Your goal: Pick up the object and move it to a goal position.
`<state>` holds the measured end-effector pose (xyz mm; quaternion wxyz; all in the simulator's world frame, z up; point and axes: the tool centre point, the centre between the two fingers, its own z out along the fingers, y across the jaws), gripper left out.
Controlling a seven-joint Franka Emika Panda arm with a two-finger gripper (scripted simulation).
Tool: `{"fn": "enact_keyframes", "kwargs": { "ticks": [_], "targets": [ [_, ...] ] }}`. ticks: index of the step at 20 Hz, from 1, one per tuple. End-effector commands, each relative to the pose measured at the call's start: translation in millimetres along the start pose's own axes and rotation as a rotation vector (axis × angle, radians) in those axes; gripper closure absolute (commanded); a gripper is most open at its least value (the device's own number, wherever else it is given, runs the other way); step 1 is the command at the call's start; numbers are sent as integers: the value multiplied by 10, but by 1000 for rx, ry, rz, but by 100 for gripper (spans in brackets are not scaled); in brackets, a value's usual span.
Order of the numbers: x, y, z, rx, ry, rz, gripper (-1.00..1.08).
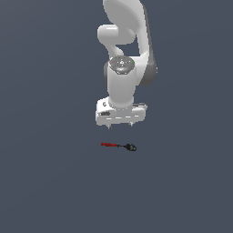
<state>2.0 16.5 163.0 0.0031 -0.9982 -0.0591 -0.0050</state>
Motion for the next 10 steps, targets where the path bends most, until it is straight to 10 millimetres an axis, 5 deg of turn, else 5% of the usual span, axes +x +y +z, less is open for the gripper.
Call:
{"fn": "enact_keyframes", "kwargs": {
  "ticks": [1,10],
  "targets": [
    [12,6,34,-2,-2,-45,-92],
    [75,30,208,-11,-9,-277,-92]
  ]
}}
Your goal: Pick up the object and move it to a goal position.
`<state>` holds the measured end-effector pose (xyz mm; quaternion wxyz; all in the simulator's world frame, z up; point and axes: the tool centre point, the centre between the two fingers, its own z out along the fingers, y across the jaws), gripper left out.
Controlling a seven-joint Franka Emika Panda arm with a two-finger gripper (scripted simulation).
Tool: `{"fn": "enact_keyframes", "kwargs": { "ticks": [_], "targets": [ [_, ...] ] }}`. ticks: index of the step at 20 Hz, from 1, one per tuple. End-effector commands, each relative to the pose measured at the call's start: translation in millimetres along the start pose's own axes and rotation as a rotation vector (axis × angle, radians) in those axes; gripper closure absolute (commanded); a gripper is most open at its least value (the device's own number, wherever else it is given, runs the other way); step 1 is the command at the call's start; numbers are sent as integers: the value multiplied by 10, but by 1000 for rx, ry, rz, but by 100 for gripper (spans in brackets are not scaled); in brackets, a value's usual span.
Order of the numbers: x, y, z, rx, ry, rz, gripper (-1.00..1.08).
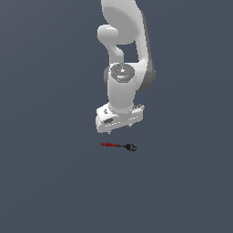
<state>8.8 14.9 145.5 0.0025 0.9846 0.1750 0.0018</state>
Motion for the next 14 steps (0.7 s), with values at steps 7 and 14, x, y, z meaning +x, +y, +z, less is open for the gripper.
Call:
{"fn": "enact_keyframes", "kwargs": {
  "ticks": [7,14],
  "targets": [
    [57,35,183,-5,-7,-244,-92],
    [103,59,332,-5,-11,-444,-92]
  ]
}}
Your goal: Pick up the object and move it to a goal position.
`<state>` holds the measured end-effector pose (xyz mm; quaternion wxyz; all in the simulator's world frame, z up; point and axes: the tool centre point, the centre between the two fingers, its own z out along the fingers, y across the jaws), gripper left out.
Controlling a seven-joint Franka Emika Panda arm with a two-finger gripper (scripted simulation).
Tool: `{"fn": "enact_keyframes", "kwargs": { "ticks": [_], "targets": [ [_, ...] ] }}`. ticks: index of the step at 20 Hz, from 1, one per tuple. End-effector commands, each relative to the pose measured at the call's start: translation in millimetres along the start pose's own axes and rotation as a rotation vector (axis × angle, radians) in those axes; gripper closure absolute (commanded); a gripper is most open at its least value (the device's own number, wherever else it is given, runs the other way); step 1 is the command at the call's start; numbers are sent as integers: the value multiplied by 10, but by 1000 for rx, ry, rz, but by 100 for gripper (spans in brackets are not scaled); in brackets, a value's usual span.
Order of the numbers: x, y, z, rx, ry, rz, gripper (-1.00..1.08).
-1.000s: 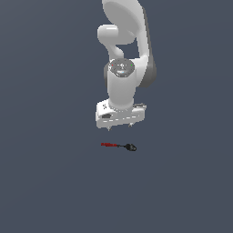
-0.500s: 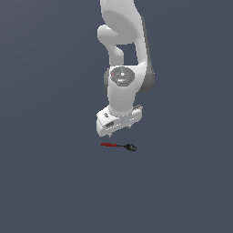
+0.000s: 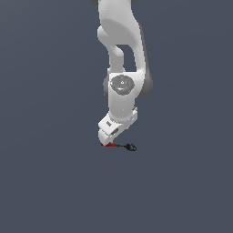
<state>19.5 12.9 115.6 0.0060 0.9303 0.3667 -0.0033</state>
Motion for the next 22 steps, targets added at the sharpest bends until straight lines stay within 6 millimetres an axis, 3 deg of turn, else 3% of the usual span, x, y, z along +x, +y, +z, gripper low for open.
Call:
{"fn": "enact_keyframes", "kwargs": {
  "ticks": [1,22],
  "targets": [
    [13,14,54,0,-1,-73,-92],
    [107,106,465,4,8,-634,-92]
  ]
}}
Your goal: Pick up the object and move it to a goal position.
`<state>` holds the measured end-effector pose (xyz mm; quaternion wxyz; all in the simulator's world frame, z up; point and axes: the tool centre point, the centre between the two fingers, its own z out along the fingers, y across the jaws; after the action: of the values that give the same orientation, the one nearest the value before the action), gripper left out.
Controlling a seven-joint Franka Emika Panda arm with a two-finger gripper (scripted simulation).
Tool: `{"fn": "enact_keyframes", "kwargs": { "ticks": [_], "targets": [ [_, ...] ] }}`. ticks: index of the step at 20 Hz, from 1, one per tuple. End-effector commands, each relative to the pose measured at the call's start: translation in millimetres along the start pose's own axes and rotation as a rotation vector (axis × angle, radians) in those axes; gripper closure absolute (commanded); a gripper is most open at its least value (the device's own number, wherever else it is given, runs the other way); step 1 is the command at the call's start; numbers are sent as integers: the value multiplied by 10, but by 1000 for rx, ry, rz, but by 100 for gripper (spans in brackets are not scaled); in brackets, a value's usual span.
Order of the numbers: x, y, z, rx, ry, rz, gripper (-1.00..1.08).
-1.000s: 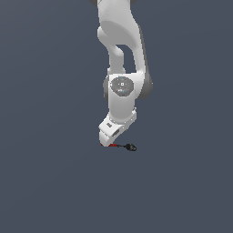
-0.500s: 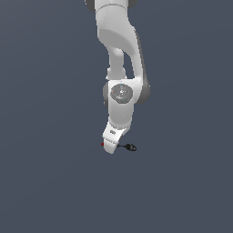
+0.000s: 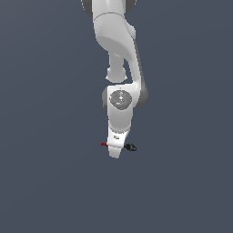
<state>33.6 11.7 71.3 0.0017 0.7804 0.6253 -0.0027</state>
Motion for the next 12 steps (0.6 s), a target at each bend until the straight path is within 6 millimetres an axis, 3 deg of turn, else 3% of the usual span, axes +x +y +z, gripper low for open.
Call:
{"fn": "enact_keyframes", "kwargs": {
  "ticks": [1,12],
  "targets": [
    [4,12,35,0,2,-51,-92],
    [9,34,107,-1,6,-153,-92]
  ]
}}
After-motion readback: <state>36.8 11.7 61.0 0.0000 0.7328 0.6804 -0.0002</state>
